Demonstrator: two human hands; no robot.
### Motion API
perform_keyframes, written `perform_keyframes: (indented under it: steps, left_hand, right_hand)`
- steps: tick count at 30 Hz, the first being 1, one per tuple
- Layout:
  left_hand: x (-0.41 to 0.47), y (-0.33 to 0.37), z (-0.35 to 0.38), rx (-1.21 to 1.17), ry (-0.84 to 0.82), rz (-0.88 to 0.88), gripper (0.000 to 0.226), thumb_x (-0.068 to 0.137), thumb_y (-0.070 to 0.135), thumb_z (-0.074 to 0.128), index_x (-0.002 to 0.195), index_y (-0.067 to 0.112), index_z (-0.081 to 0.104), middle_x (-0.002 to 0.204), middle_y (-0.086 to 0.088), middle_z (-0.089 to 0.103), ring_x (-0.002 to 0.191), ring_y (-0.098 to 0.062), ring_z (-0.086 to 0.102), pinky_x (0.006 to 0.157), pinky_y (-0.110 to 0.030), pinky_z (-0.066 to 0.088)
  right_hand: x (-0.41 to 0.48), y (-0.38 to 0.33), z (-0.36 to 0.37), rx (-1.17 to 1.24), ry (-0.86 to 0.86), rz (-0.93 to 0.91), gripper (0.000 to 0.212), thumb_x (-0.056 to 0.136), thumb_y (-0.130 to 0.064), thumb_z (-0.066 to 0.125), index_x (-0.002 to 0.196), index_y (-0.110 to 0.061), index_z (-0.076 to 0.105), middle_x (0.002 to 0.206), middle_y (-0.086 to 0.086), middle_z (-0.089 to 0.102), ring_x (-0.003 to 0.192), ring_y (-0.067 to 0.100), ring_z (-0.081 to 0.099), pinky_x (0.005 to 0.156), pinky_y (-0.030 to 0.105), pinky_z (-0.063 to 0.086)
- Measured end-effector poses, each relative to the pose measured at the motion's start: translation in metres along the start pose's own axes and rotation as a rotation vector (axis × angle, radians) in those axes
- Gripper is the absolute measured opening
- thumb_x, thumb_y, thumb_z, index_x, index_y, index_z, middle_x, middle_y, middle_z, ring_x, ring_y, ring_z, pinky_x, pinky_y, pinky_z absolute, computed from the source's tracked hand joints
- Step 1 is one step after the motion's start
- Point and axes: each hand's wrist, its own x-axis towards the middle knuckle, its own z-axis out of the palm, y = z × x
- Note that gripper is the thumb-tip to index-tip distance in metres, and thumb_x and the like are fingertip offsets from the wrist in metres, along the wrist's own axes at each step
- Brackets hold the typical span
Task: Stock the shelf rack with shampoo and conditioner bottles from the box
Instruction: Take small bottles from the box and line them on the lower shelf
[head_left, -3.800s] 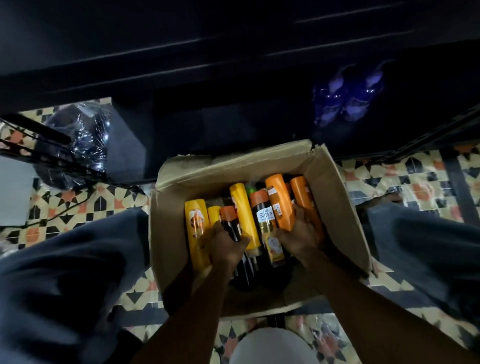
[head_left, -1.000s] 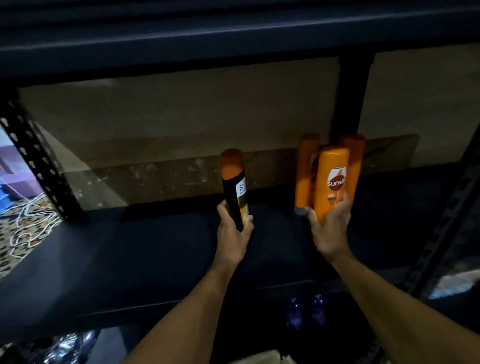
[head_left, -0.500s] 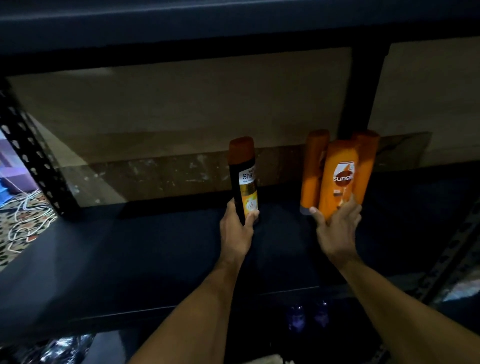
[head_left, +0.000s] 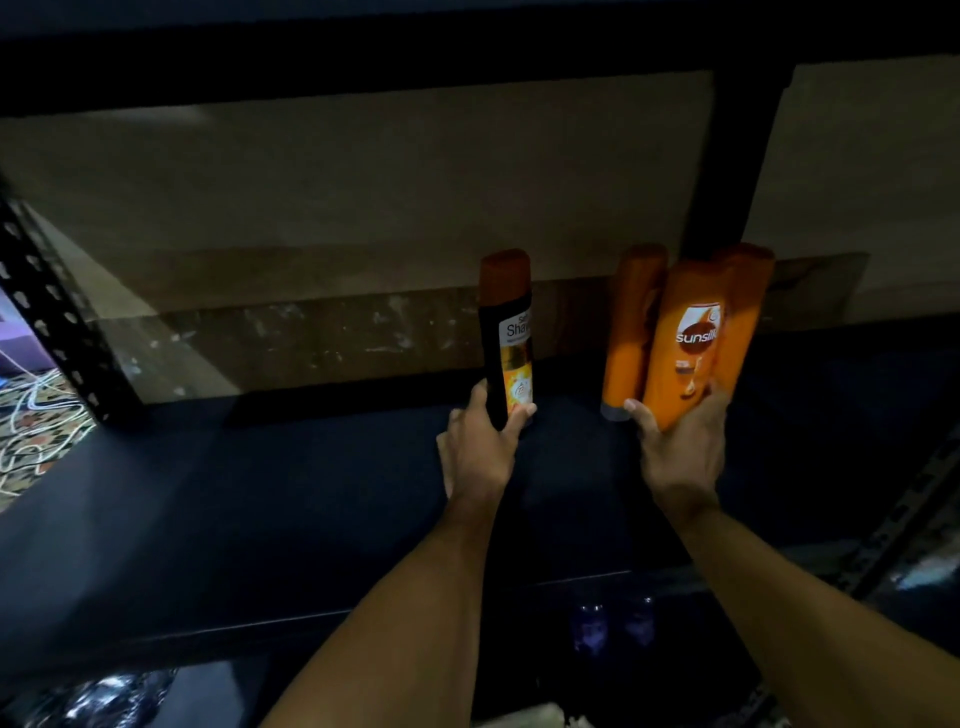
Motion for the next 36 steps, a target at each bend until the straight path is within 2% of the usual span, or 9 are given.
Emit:
perform_keyframes:
  steps: [5,13,21,25,27,30,32,34,36]
  left_hand:
    - [0.005,-0.001,0.003,0.049,-0.013,0.010,0.079,0.091,0.068,0.055,0.155,0.026,0.034,0.138,-0.012,0.059,0.133,-0.027,0.047,0.110,-0.046,0.033]
    - [0.004,-0.002,0.003,0.066,-0.047,0.035,0.080,0.089,0.071,0.056,0.154,0.028,0.035,0.134,-0.013,0.058,0.130,-0.027,0.047,0.110,-0.045,0.031]
    - [0.008,-0.007,0.008,0.100,-0.063,0.046,0.077,0.086,0.077,0.052,0.147,0.031,0.040,0.130,-0.009,0.062,0.127,-0.025,0.047,0.107,-0.046,0.033]
    - [0.002,-0.004,0.003,0.082,-0.082,0.070,0.090,0.083,0.067,0.068,0.153,0.024,0.032,0.140,-0.003,0.057,0.134,-0.024,0.044,0.111,-0.045,0.029]
    - [-0.003,-0.007,0.000,0.008,-0.096,0.069,0.100,0.080,0.054,0.079,0.156,0.023,0.023,0.146,0.000,0.054,0.138,-0.022,0.043,0.114,-0.045,0.029]
    - [-0.021,-0.014,-0.009,-0.142,-0.130,0.041,0.106,0.077,0.034,0.087,0.156,0.030,0.016,0.149,0.002,0.050,0.137,-0.019,0.046,0.117,-0.048,0.035]
    - [-0.047,-0.018,-0.026,-0.222,-0.177,0.065,0.102,0.078,0.027,0.087,0.155,0.034,0.020,0.150,0.005,0.047,0.136,-0.014,0.045,0.115,-0.039,0.038]
    - [-0.080,-0.023,-0.044,-0.269,-0.215,0.136,0.091,0.081,0.026,0.086,0.151,0.036,0.029,0.147,0.011,0.047,0.135,-0.007,0.045,0.112,-0.028,0.037]
    - [-0.116,-0.029,-0.064,-0.301,-0.187,0.210,0.077,0.083,0.026,0.084,0.146,0.037,0.039,0.143,0.018,0.050,0.132,0.000,0.046,0.109,-0.021,0.038]
  right_hand:
    - [0.001,0.000,0.002,-0.025,0.021,-0.015,0.095,0.084,-0.042,0.077,0.154,-0.013,0.019,0.153,0.018,0.035,0.139,0.039,0.039,0.112,0.057,0.037]
    - [0.001,0.001,-0.001,-0.089,0.060,-0.013,0.096,0.080,-0.046,0.080,0.151,-0.011,0.025,0.146,0.022,0.032,0.133,0.043,0.038,0.107,0.055,0.037]
    - [0.002,0.001,-0.002,-0.051,0.073,-0.024,0.098,0.077,-0.045,0.083,0.149,-0.012,0.026,0.146,0.021,0.034,0.133,0.041,0.038,0.105,0.054,0.037]
    - [-0.001,-0.001,-0.004,-0.018,0.114,0.002,0.109,0.065,-0.043,0.092,0.148,-0.013,0.027,0.146,0.021,0.034,0.133,0.040,0.038,0.107,0.053,0.037]
    - [-0.005,-0.002,-0.009,-0.008,0.131,0.007,0.114,0.061,-0.041,0.095,0.148,-0.013,0.027,0.147,0.021,0.033,0.133,0.041,0.036,0.109,0.054,0.037]
    - [-0.018,-0.001,-0.023,0.027,0.156,0.017,0.110,0.061,-0.038,0.095,0.147,-0.013,0.030,0.145,0.020,0.033,0.132,0.038,0.037,0.108,0.053,0.039]
    - [-0.038,-0.005,-0.037,0.078,0.149,0.003,0.103,0.065,-0.036,0.093,0.146,-0.018,0.032,0.143,0.014,0.034,0.130,0.032,0.040,0.106,0.052,0.042]
    - [-0.071,-0.008,-0.052,0.132,0.093,-0.055,0.093,0.072,-0.035,0.089,0.146,-0.025,0.034,0.140,0.002,0.035,0.128,0.020,0.043,0.106,0.041,0.043]
    - [-0.114,-0.007,-0.067,0.176,0.040,-0.124,0.080,0.078,-0.030,0.085,0.144,-0.024,0.039,0.136,-0.002,0.040,0.126,0.013,0.047,0.108,0.034,0.043]
